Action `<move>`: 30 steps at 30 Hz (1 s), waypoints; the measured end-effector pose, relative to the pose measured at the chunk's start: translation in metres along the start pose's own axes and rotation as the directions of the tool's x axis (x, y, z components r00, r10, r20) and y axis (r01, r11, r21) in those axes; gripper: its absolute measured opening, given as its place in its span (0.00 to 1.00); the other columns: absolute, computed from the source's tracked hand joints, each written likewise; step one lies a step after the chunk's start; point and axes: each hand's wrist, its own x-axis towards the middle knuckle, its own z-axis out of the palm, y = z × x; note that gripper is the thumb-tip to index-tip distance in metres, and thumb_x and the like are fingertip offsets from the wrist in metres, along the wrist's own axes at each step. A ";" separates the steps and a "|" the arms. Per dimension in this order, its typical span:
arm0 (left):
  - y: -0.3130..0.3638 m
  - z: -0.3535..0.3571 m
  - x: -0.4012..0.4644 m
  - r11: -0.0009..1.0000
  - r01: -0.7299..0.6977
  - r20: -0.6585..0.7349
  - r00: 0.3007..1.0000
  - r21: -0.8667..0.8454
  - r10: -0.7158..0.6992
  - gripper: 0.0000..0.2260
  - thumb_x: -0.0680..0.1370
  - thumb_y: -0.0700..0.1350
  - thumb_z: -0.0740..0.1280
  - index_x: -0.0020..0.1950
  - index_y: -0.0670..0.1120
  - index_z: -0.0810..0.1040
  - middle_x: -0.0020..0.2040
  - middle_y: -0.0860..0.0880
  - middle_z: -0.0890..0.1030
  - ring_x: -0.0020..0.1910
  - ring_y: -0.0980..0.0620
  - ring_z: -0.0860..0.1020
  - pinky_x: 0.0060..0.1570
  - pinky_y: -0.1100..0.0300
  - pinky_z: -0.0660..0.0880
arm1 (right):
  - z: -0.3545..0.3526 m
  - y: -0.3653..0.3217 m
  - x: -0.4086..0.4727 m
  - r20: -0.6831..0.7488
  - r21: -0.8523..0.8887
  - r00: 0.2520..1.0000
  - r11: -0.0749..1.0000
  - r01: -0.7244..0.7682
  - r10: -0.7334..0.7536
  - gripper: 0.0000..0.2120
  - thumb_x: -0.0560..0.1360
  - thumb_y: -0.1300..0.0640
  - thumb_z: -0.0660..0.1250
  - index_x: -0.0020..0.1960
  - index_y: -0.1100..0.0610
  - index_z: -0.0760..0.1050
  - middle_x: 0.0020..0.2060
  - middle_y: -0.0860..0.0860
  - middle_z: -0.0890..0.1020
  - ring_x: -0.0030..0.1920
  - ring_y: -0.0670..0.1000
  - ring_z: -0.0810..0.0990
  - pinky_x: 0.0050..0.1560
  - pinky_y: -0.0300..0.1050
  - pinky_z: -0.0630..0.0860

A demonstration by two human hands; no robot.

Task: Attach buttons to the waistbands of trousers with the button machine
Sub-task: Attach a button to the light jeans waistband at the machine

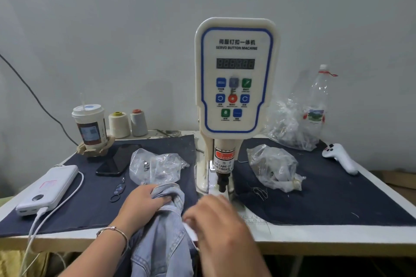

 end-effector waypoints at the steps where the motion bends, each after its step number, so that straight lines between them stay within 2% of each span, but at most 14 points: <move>1: 0.000 0.001 -0.002 1.000 0.000 0.014 1.000 -0.008 0.000 0.09 0.68 0.53 0.70 0.33 0.50 0.79 0.30 0.51 0.79 0.30 0.58 0.71 0.37 0.56 0.69 | -0.009 0.010 -0.006 -0.077 0.022 0.997 1.000 -0.014 0.015 0.08 0.72 0.59 0.67 0.35 0.57 0.78 0.34 0.49 0.76 0.36 0.49 0.75 0.37 0.40 0.72; 4: -0.001 -0.001 -0.003 0.999 0.011 0.035 0.999 -0.040 -0.010 0.07 0.74 0.47 0.73 0.35 0.52 0.80 0.33 0.51 0.82 0.32 0.56 0.74 0.38 0.56 0.71 | -0.041 0.046 -0.010 -0.154 0.081 0.974 0.985 -0.154 0.165 0.11 0.76 0.57 0.65 0.37 0.60 0.79 0.35 0.48 0.76 0.37 0.47 0.74 0.40 0.36 0.70; 8: -0.001 0.001 -0.003 0.999 0.021 0.034 0.999 -0.034 -0.020 0.09 0.74 0.46 0.73 0.35 0.48 0.80 0.34 0.48 0.82 0.33 0.54 0.74 0.39 0.56 0.70 | -0.052 0.110 -0.003 -0.187 0.129 0.893 0.911 -0.392 0.410 0.05 0.75 0.60 0.69 0.40 0.57 0.79 0.35 0.46 0.78 0.39 0.45 0.76 0.39 0.30 0.69; 12: -0.002 0.001 -0.002 0.999 0.027 0.031 0.999 -0.037 -0.026 0.09 0.74 0.45 0.73 0.34 0.47 0.80 0.32 0.49 0.81 0.32 0.55 0.73 0.38 0.56 0.70 | -0.028 0.162 0.003 -0.065 0.172 0.785 0.782 -0.599 0.616 0.07 0.74 0.62 0.71 0.37 0.55 0.79 0.34 0.46 0.80 0.36 0.43 0.77 0.37 0.29 0.70; 15: -0.002 0.001 -0.001 0.999 0.025 0.035 0.999 -0.034 -0.024 0.10 0.74 0.45 0.73 0.33 0.51 0.79 0.31 0.51 0.81 0.30 0.58 0.73 0.37 0.57 0.70 | -0.011 0.183 -0.003 0.056 0.232 0.724 0.696 -0.680 0.688 0.06 0.72 0.61 0.73 0.37 0.55 0.80 0.31 0.47 0.81 0.33 0.42 0.78 0.36 0.32 0.71; 19: -0.003 0.001 -0.002 1.000 0.008 0.033 0.999 -0.011 -0.007 0.08 0.74 0.46 0.73 0.35 0.55 0.81 0.34 0.52 0.83 0.30 0.61 0.74 0.37 0.59 0.71 | 0.001 0.196 -0.023 0.102 0.304 0.626 0.575 -0.760 0.773 0.05 0.69 0.64 0.76 0.38 0.58 0.81 0.31 0.50 0.83 0.34 0.48 0.81 0.37 0.38 0.75; 24: 0.000 0.001 -0.003 1.000 0.006 0.034 0.999 -0.016 -0.005 0.08 0.74 0.46 0.73 0.37 0.57 0.82 0.35 0.54 0.84 0.31 0.62 0.76 0.37 0.60 0.72 | 0.004 0.199 -0.028 0.129 0.353 0.609 0.538 -0.766 0.783 0.06 0.68 0.67 0.75 0.37 0.59 0.82 0.28 0.51 0.83 0.28 0.45 0.80 0.33 0.34 0.76; 30: 0.002 0.000 -0.006 1.000 -0.018 0.034 0.999 -0.011 0.018 0.09 0.74 0.46 0.74 0.38 0.60 0.82 0.35 0.56 0.84 0.31 0.64 0.77 0.38 0.61 0.73 | 0.004 0.202 -0.030 0.154 0.364 0.615 0.534 -0.763 0.774 0.06 0.71 0.67 0.73 0.37 0.58 0.82 0.29 0.51 0.83 0.30 0.45 0.80 0.35 0.34 0.76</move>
